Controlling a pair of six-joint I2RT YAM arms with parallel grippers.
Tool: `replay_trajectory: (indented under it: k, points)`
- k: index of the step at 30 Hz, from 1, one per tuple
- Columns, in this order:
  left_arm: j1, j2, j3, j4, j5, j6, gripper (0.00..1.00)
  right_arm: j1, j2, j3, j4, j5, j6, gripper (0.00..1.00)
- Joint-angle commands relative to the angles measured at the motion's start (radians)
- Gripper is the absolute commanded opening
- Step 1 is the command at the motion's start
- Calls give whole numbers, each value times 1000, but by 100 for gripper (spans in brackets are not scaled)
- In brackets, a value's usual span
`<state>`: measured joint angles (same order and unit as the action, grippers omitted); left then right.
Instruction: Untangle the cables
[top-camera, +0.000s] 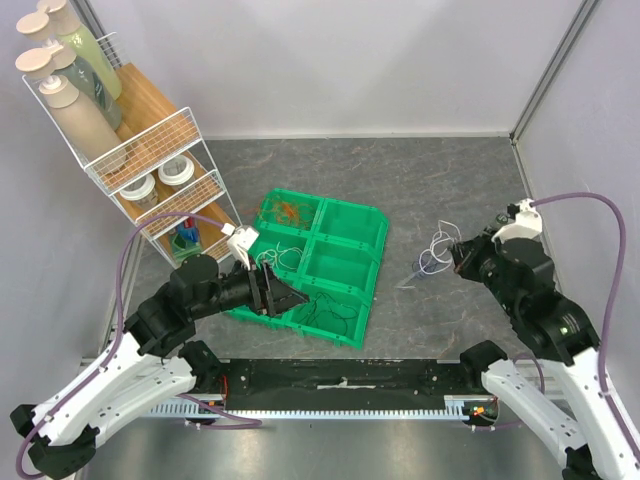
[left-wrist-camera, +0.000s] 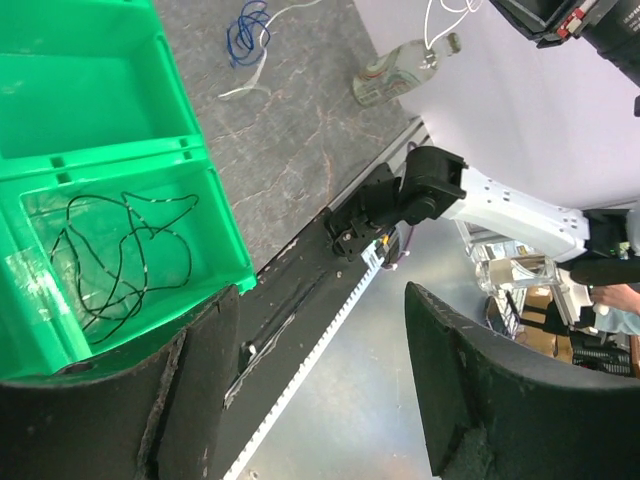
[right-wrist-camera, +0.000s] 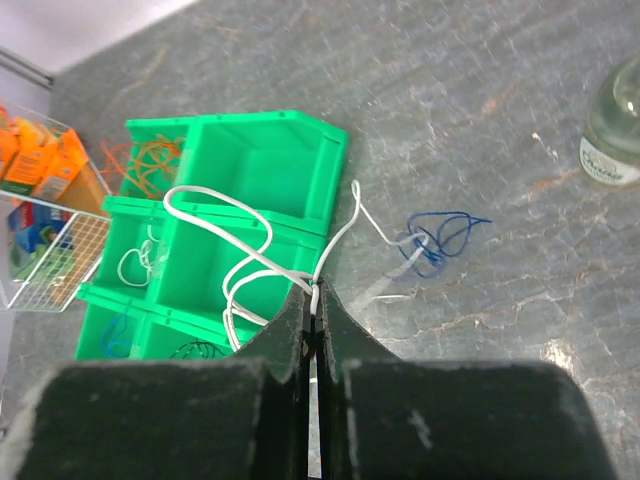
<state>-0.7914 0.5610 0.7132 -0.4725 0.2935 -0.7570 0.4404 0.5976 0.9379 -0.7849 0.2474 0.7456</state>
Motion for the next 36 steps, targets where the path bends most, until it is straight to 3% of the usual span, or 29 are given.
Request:
replay_trajectory:
  k: [1, 11, 18, 22, 26, 31, 36]
  points:
    - [3, 1, -14, 113, 81, 28, 73, -3, -77, 56, 45, -63, -92, 0]
    - [3, 7, -84, 333, 239, -38, 76, -3, -180, 70, 294, -353, -100, 0]
    - [3, 51, -72, 348, 265, -38, 76, -2, -150, 268, 354, -431, -100, 2]
    - [3, 56, -77, 354, 266, -41, 76, -3, -148, 242, 282, -326, -121, 11]
    - [3, 57, -83, 357, 272, -48, 75, -5, -79, 118, 31, -116, -49, 4]
    - [1, 30, -92, 330, 265, -42, 75, -3, -81, -65, -14, -120, -20, 1]
    - [1, 53, -95, 379, 294, -47, 76, -5, -72, -25, 27, -223, -57, 4]
